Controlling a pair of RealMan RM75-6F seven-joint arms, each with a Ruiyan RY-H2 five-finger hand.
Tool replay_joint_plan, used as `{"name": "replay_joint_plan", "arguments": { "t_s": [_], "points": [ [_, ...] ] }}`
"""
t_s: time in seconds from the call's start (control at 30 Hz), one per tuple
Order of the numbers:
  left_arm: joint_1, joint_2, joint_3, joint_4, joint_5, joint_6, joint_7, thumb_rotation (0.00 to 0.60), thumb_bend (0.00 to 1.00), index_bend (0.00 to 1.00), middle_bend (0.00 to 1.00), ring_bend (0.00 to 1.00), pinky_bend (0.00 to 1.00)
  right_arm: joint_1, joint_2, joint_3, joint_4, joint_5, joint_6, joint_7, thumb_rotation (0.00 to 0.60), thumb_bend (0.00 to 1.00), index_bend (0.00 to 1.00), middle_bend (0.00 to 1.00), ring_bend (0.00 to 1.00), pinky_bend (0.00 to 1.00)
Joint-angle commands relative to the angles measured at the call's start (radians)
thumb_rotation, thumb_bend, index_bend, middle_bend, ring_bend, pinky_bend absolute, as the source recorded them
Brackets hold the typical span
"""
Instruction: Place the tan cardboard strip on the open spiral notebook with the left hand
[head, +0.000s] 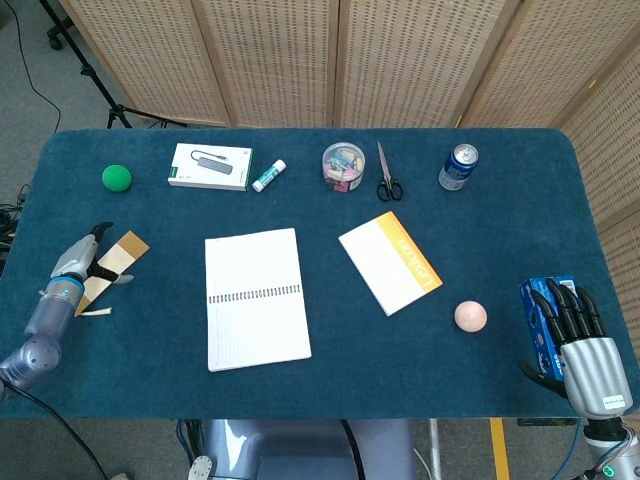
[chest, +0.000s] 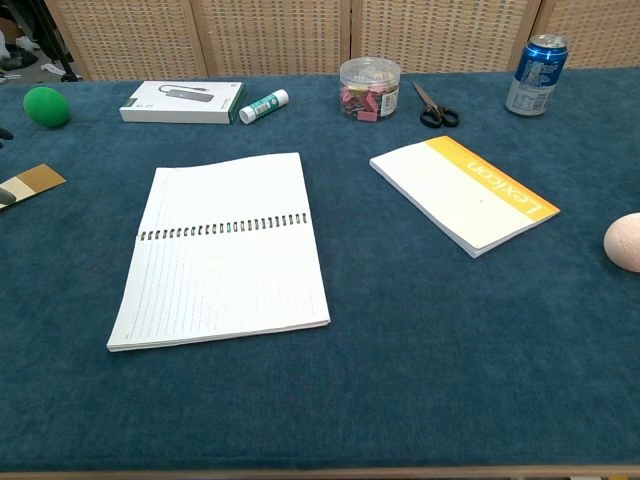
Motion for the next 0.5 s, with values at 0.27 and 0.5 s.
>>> {"name": "replay_joint_plan", "arguments": {
  "t_s": [0.27, 0.5],
  "points": [
    [-0.004, -0.021, -0.006, 0.021, 0.041, -0.077, -0.084, 0.600, 0.00, 0.00, 0.00, 0.00, 0.00, 0.000, 0.002, -0.001, -0.001, 0.000, -0.001, 0.006, 0.600, 0.00, 0.00, 0.00, 0.00, 0.00],
    [0.002, -0.021, -0.005, 0.013, 0.111, -0.118, -0.142, 0.600, 0.00, 0.00, 0.00, 0.00, 0.00, 0.000, 0.005, -0.002, -0.004, -0.001, 0.001, 0.010, 0.600, 0.00, 0.00, 0.00, 0.00, 0.00]
  ]
}}
